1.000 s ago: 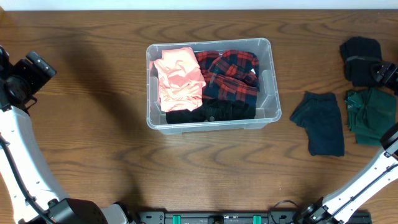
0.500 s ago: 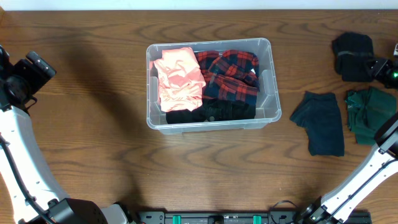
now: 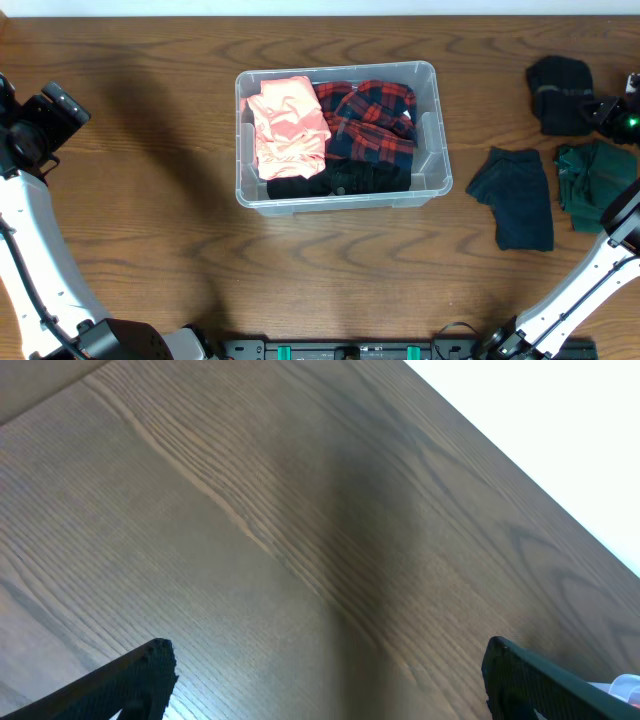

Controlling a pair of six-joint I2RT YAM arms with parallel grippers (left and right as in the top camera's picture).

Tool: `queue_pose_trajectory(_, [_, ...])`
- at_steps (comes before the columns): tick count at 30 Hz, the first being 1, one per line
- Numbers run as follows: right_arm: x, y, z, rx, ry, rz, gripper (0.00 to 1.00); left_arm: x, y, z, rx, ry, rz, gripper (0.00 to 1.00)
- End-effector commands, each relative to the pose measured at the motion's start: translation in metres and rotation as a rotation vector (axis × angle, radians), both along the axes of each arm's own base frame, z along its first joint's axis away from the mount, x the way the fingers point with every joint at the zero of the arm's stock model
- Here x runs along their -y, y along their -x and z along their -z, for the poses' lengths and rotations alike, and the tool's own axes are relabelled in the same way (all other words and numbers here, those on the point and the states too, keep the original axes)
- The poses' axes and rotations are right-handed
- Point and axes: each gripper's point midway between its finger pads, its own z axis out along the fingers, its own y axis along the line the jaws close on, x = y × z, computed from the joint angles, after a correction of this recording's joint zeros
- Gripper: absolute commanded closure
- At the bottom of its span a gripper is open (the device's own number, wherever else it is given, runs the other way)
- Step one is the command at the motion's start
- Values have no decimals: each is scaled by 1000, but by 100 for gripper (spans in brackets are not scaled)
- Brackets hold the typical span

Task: Pack container
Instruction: 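Carry the black garment with the right gripper and lower it into the bin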

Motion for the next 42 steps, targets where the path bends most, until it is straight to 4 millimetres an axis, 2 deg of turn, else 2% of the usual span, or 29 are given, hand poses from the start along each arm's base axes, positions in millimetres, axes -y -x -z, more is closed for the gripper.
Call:
queue_pose_trajectory(1, [-28,-12,-47,48,33,-57,99,0,-2,1,0,1,10,2])
queue_pose_trajectory(5, [-54,-16,-104,104,74,-101,99,0,-1,1,-1,1,10,2])
queue_pose_trajectory(13, [-131,-9,-225,233,121,-175,99,0,-2,1,0,1,10,2])
queue_pose_trajectory(20, [-215,24,-306,293,79,-248,99,0,-1,1,-1,1,10,2])
queue_pose_trajectory(23, [-249,40,-329,292,28,-267,99,0,-2,1,0,1,10,2])
queue_pose_trajectory(26, [-284,49,-341,258,-62,-274,99,0,-2,1,0,1,10,2])
queue_pose_trajectory(29, [-319,53,-341,223,-116,-315,99,0,-2,1,0,1,10,2])
queue_pose_trajectory(36, [-383,59,-307,106,-73,-335,99,0,-2,1,0,1,10,2])
queue_pose_trajectory(39, [-408,63,-295,124,-18,-410,99,0,-2,1,0,1,10,2])
queue_pose_trajectory(42, [-423,67,-287,192,69,-527,99,0,-2,1,0,1,10,2])
